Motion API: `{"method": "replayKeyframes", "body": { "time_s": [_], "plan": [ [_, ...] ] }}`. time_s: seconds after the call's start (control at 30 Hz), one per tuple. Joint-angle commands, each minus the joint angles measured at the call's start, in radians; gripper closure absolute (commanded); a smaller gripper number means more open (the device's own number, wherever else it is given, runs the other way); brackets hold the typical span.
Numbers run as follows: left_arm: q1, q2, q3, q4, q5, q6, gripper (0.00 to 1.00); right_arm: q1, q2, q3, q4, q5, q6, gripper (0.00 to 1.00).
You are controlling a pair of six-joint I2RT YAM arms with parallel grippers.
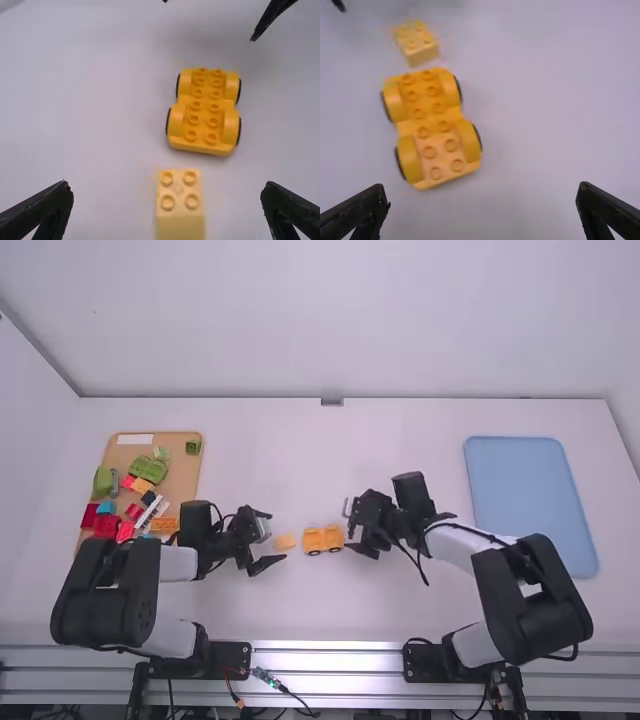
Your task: Assemble lego blocks to make yellow taxi
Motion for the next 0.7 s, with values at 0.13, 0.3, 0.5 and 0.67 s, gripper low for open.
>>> {"method": "replayKeyframes", "body": {
  "time_s": [0.13, 0.3, 0.5, 0.67],
  "plan": [
    [-0.001, 0.018, 0.024, -0.024, -0.001, -0.043, 0.01, -0.026, -0.001, -0.006, -0.045, -0.283, -0.184, 0.01],
    [-0.001, 0.112, 0.090, -0.021, 0.030, -0.036, 0.01, -0.030, 0.090, -0.005, 0.060, -0.288, -0.118, 0.01],
    [-0.029, 0.265, 0.150, -0.008, 0.060, -0.032, 0.01, 0.005, 0.183, -0.005, 0.157, -0.283, -0.097, 0.01],
    [-0.033, 0.324, 0.163, 0.023, 0.060, -0.032, 0.05, 0.028, 0.221, -0.003, 0.186, -0.246, -0.097, 0.01]
  ]
}}
